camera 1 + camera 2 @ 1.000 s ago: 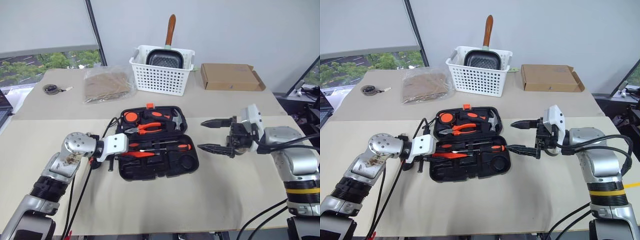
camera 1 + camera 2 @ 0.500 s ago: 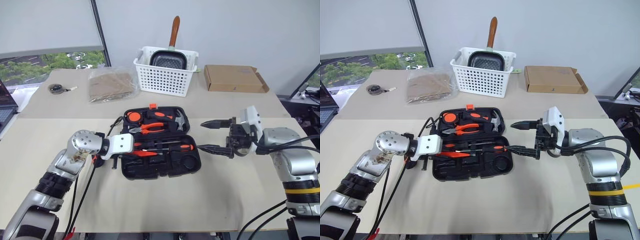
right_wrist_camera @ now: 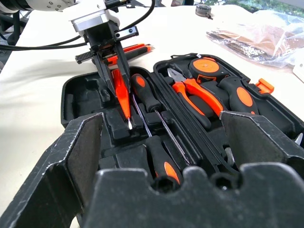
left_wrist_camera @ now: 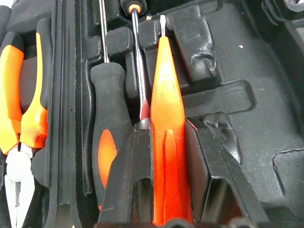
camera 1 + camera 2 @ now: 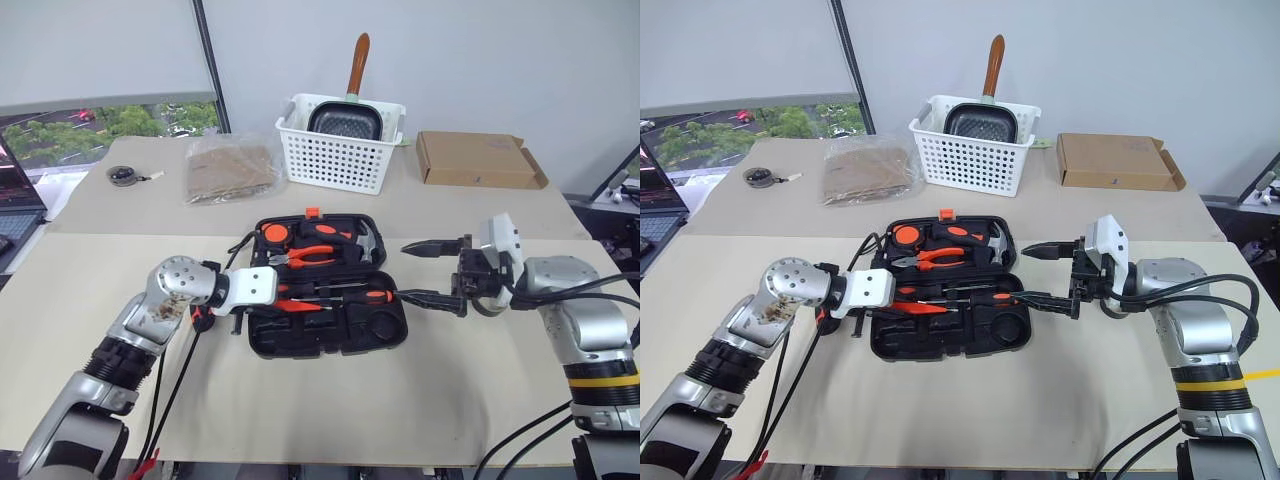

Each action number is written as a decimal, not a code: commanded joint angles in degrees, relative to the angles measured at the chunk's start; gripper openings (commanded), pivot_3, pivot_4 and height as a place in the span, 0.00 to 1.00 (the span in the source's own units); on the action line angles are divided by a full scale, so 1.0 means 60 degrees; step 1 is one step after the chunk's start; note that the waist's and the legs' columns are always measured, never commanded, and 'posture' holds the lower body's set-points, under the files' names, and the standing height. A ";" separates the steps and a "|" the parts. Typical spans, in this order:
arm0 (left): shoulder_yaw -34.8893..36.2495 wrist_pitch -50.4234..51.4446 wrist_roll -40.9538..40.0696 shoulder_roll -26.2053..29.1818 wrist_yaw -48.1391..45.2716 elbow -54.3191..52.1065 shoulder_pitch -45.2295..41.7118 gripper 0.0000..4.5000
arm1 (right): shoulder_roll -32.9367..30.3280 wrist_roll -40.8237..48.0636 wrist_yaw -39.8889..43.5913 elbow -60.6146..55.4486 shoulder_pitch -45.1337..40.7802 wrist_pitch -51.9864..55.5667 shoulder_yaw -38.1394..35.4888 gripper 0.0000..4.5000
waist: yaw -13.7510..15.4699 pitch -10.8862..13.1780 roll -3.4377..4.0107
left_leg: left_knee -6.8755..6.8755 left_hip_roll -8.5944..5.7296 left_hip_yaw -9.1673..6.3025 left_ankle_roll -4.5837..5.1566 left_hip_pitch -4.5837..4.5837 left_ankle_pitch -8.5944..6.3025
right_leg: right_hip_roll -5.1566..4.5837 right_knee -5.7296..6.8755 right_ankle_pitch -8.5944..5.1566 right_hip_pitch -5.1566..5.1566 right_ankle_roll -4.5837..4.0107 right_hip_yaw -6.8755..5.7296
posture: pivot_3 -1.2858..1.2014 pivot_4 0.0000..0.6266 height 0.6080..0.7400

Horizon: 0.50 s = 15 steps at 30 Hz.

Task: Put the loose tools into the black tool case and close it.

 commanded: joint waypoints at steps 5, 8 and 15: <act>-0.0896 0.1718 0.0410 0.0220 -0.0705 -0.0809 0.0508 0.10 | 0.0136 -0.0079 -0.0004 -0.0021 -0.0153 -0.0382 -0.0056 1.00 | -0.0052 -0.0002 0.0002 | -0.0004 0.0002 0.0001 0.0000 -0.0005 0.0000 | 0.0004 0.0000 -0.0002 -0.0006 -0.0001 0.0002 | 0.52 0.24 0.70; -0.0925 0.2515 0.0256 0.0246 -0.0868 -0.1195 0.0593 0.10 | 0.0182 -0.0118 -0.0012 0.0021 -0.0147 -0.0450 -0.0037 1.00 | -0.0055 -0.0002 0.0002 | -0.0009 0.0001 0.0002 0.0004 -0.0009 -0.0003 | 0.0006 -0.0001 -0.0010 -0.0008 0.0002 0.0002 | 0.52 0.24 0.70; -0.0883 0.3015 0.0265 0.0066 -0.0715 -0.1017 0.0345 0.10 | 0.0240 -0.0181 -0.0062 -0.0032 -0.0050 -0.0532 -0.0103 1.00 | -0.0061 -0.0002 0.0002 | -0.0008 -0.0005 0.0007 0.0018 -0.0011 -0.0013 | 0.0004 -0.0008 -0.0019 -0.0006 0.0013 0.0004 | 0.52 0.24 0.70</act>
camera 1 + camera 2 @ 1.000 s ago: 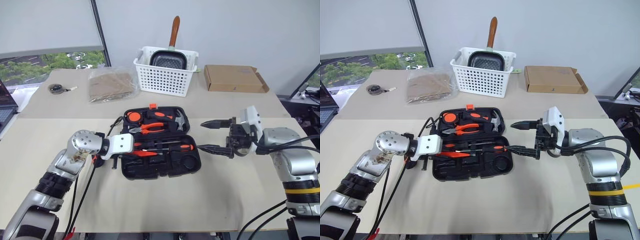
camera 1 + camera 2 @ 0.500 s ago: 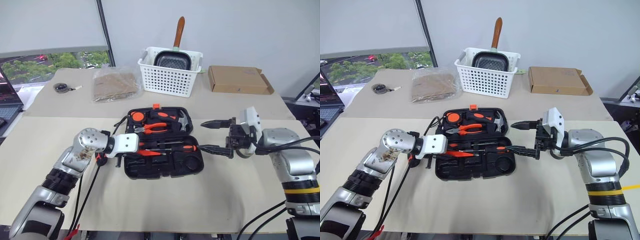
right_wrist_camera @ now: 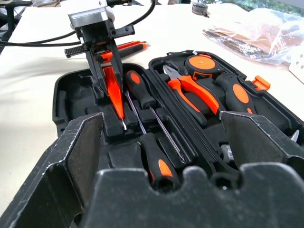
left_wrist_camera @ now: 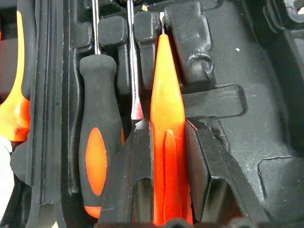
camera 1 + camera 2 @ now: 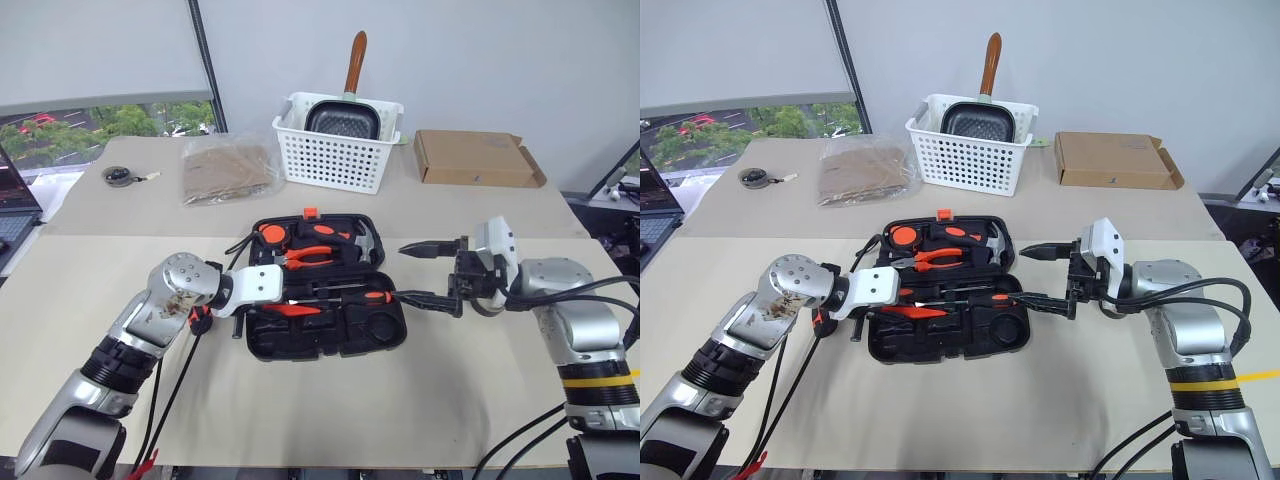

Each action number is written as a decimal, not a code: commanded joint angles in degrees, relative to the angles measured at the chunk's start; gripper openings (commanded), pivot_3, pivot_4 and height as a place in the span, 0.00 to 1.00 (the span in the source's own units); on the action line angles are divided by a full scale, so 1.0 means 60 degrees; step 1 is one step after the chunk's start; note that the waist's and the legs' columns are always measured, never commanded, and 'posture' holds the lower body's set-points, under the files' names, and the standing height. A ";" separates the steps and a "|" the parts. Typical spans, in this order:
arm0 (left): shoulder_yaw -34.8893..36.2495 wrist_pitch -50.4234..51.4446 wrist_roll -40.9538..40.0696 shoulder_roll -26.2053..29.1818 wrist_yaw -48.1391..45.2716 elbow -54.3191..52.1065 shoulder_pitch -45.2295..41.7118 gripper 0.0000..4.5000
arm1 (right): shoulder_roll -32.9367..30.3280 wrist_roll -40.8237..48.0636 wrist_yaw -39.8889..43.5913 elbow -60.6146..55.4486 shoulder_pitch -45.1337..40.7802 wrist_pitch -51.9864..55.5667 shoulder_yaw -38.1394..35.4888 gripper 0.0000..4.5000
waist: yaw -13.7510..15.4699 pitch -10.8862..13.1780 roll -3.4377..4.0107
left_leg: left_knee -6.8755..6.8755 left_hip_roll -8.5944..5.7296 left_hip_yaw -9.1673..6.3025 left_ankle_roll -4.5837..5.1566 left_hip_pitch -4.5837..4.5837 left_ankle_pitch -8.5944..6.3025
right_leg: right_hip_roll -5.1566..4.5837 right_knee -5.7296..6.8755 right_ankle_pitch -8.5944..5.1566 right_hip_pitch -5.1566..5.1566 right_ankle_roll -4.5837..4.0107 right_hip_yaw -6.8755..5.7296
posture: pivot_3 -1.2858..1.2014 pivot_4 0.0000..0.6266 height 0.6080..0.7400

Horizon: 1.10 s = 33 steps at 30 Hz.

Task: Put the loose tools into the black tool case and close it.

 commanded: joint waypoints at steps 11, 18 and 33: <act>0.0470 0.0876 -0.1078 -0.0319 -0.0124 -0.0311 0.0416 0.79 | -0.0098 0.0078 0.0014 -0.0165 -0.0002 -0.0274 -0.0195 1.00 | 0.0060 -0.0006 0.0012 | 0.0012 -0.0013 -0.0005 0.0004 0.0000 -0.0001 | -0.0016 0.0007 0.0001 0.0005 0.0001 0.0001 | 0.52 0.24 0.70; 0.1970 0.2862 -0.3500 0.0526 -0.0912 -0.1854 0.0783 0.79 | -0.0135 0.0053 0.0252 0.0045 -0.0219 -0.0260 -0.0086 1.00 | -0.0144 0.0019 -0.0030 | 0.0007 -0.0010 -0.0009 0.0005 -0.0034 -0.0002 | -0.0005 0.0001 0.0003 -0.0025 0.0005 0.0004 | 0.52 0.24 0.70; 0.2993 0.1813 -0.4554 -0.1195 0.1081 -0.1783 0.1085 0.01 | -0.0001 -0.0033 0.0430 0.0346 -0.0686 -0.0252 0.0206 1.00 | -0.0214 0.0024 -0.0037 | 0.0006 -0.0013 -0.0012 -0.0030 -0.0018 0.0019 | -0.0007 0.0007 0.0008 -0.0006 0.0002 0.0006 | 0.52 0.24 0.70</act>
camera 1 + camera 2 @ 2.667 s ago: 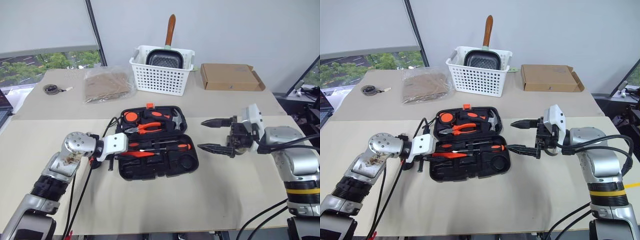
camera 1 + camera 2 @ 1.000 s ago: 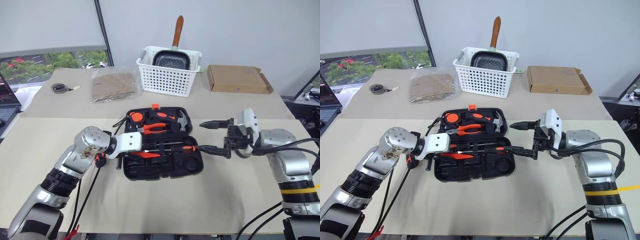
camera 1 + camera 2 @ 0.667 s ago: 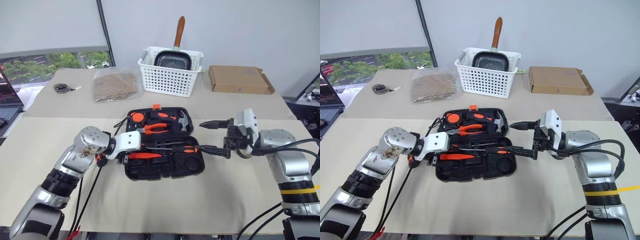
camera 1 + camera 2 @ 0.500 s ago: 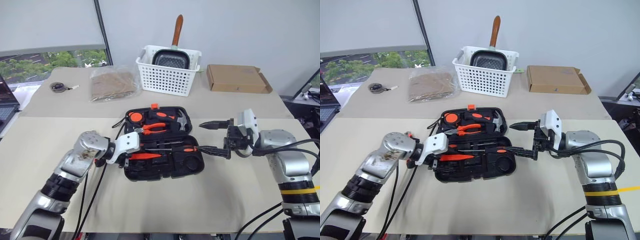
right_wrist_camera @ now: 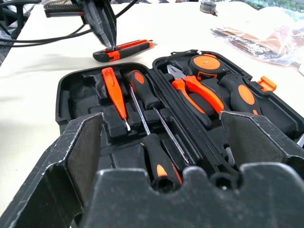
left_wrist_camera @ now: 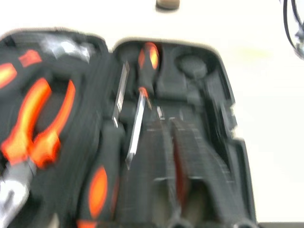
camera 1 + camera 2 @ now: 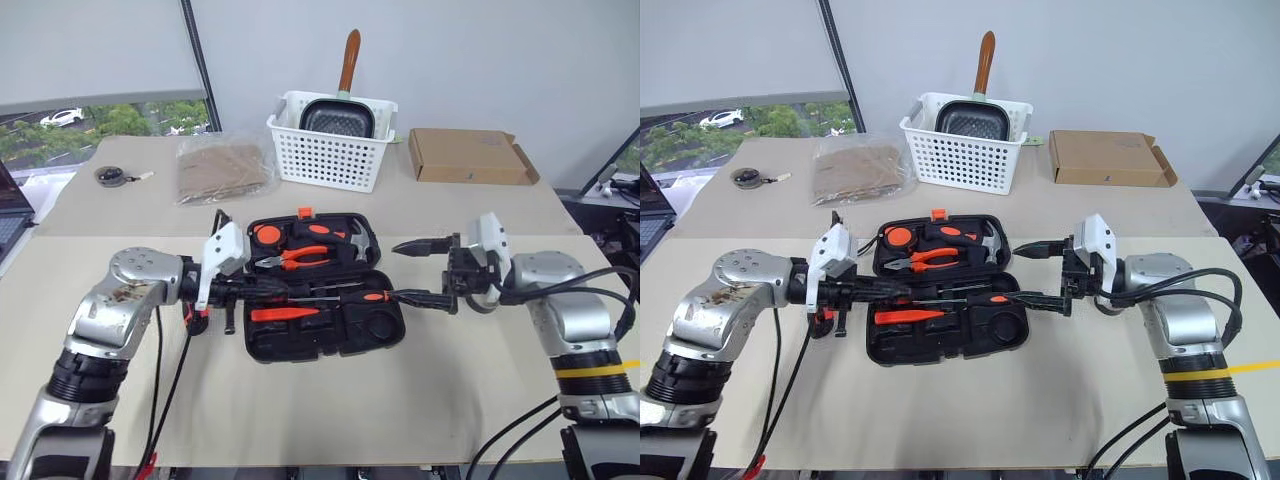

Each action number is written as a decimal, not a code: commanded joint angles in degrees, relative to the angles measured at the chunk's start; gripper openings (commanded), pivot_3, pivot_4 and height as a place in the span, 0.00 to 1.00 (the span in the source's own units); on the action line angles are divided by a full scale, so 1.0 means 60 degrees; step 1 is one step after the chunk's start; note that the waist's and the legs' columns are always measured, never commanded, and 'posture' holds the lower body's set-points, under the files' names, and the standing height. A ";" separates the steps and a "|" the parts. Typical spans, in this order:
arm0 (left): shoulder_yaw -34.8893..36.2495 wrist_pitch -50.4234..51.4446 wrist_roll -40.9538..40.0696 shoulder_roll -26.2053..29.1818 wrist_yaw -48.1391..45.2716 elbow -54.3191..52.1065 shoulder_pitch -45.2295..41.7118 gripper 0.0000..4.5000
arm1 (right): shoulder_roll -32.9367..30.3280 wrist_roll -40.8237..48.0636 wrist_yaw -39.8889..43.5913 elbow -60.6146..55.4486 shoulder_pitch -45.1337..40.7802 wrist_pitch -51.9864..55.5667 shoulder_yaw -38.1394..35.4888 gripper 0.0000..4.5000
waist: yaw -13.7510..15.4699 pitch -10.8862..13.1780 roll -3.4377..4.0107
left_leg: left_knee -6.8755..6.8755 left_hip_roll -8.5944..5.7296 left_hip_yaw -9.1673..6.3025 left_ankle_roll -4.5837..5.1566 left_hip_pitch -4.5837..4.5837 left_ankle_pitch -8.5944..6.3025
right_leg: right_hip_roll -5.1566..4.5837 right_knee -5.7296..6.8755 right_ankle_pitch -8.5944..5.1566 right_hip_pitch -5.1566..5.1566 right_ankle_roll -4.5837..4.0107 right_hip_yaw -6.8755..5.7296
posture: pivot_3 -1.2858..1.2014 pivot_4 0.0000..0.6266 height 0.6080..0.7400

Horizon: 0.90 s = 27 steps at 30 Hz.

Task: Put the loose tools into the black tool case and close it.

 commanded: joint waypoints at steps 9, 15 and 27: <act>-0.0991 -0.1971 0.1041 -0.0446 0.0631 0.1283 0.1126 0.01 | -0.0064 0.0057 -0.0080 -0.0278 -0.0036 -0.0122 -0.0168 1.00 | -0.0010 0.0003 -0.0004 | -0.0007 0.0002 0.0005 0.0000 0.0011 0.0000 | 0.0005 0.0004 0.0003 -0.0002 -0.0006 -0.0002 | 0.52 0.24 0.70; -0.1508 -0.2801 0.1623 -0.0534 0.0680 0.2352 0.1419 0.01 | -0.0107 0.0067 -0.0114 -0.0377 0.0057 -0.0123 -0.0194 1.00 | -0.0006 -0.0002 0.0004 | -0.0003 0.0005 0.0001 0.0000 0.0019 0.0001 | 0.0000 0.0008 0.0009 0.0001 -0.0010 -0.0002 | 0.52 0.24 0.70; -0.0161 -0.1873 -0.0555 -0.0897 0.0691 0.1277 0.1592 0.01 | -0.0072 0.0030 -0.0006 -0.0266 -0.0079 -0.0094 -0.0040 1.00 | -0.0037 -0.0008 0.0013 | 0.0001 0.0025 0.0000 -0.0004 0.0028 0.0006 | 0.0000 0.0022 0.0014 0.0001 -0.0009 -0.0001 | 0.52 0.24 0.70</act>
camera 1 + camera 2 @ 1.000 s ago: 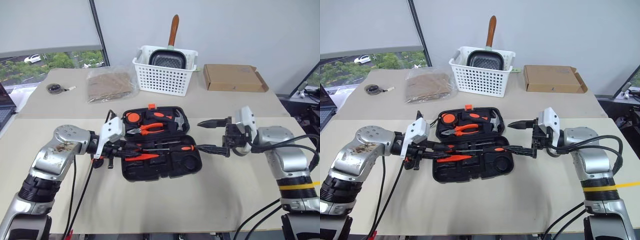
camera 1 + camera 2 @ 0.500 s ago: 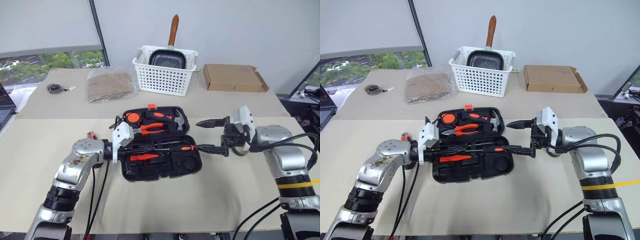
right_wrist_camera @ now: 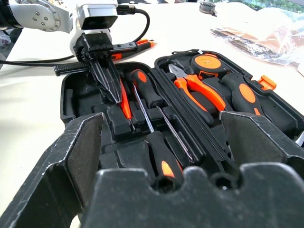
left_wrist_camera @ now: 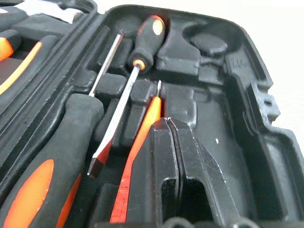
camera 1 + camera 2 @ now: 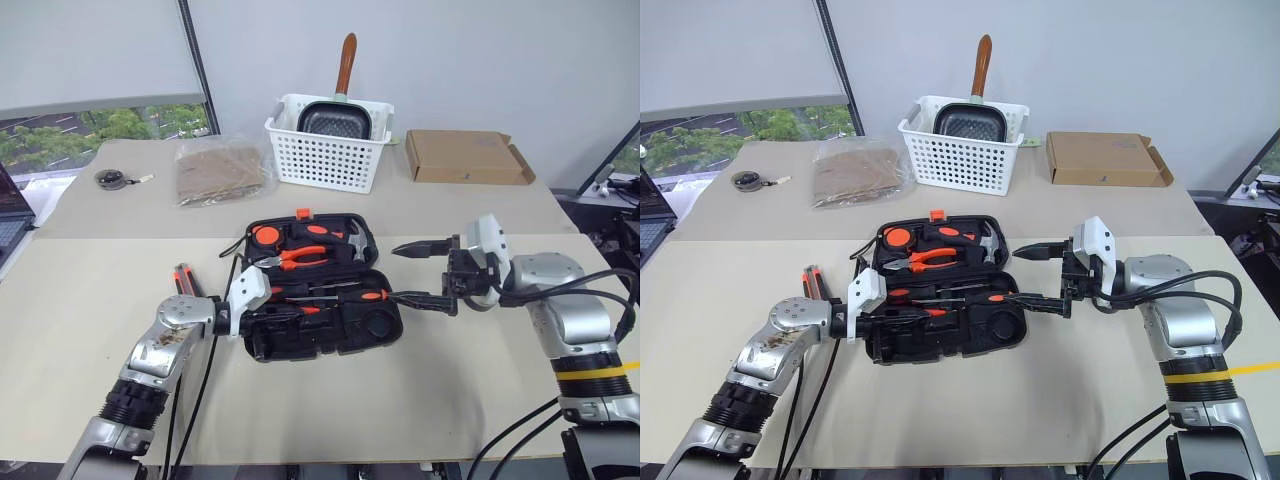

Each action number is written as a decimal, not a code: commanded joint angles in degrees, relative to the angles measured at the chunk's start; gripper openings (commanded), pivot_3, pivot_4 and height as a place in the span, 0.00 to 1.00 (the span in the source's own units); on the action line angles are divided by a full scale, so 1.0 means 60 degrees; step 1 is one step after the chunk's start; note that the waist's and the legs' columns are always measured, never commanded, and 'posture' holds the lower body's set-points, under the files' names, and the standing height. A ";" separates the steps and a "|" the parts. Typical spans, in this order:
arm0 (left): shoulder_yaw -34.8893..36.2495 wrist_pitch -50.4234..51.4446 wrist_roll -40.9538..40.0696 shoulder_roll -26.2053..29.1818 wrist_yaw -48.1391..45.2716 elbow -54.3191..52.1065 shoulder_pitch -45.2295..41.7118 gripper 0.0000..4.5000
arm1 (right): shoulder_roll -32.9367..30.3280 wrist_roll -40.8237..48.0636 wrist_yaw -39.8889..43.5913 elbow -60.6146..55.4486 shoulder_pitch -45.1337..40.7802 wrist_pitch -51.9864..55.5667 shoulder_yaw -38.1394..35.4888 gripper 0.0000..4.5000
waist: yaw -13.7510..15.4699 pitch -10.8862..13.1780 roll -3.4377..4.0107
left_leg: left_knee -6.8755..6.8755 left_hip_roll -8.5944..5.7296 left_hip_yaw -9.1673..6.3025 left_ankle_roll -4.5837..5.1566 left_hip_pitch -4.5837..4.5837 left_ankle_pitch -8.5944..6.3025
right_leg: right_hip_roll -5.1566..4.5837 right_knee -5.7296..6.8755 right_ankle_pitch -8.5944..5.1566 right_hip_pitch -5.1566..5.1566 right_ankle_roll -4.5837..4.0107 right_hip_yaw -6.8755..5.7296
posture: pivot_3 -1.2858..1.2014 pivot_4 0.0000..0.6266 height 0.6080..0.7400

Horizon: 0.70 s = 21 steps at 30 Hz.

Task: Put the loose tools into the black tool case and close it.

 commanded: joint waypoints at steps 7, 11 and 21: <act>0.0256 -0.0089 -0.0231 -0.0014 0.0331 -0.0438 0.0143 0.01 | 0.0096 -0.0048 0.0194 0.0213 -0.0640 -0.0194 0.0160 1.00 | 0.0001 0.0001 -0.0001 | -0.0005 -0.0004 0.0007 0.0003 -0.0018 -0.0002 | 0.0006 -0.0016 0.0001 -0.0009 -0.0007 -0.0002 | 0.52 0.24 0.70; -0.0360 -0.0500 0.0780 0.0065 0.0565 0.0180 0.0061 0.01 | 0.0102 -0.0060 0.0258 0.0297 -0.0704 -0.0238 0.0206 1.00 | 0.0034 0.0000 -0.0001 | -0.0004 -0.0008 0.0008 0.0008 -0.0019 -0.0005 | 0.0004 -0.0020 0.0001 -0.0005 -0.0006 -0.0004 | 0.52 0.24 0.70; -0.1238 -0.1371 0.2113 0.0095 0.0727 0.1366 -0.0251 0.01 | 0.0053 -0.0071 0.0307 0.0223 -0.0539 -0.0263 0.0157 1.00 | 0.0025 -0.0011 0.0018 | -0.0004 -0.0004 0.0005 0.0005 0.0015 -0.0004 | -0.0001 -0.0008 0.0001 0.0015 -0.0006 -0.0003 | 0.52 0.24 0.70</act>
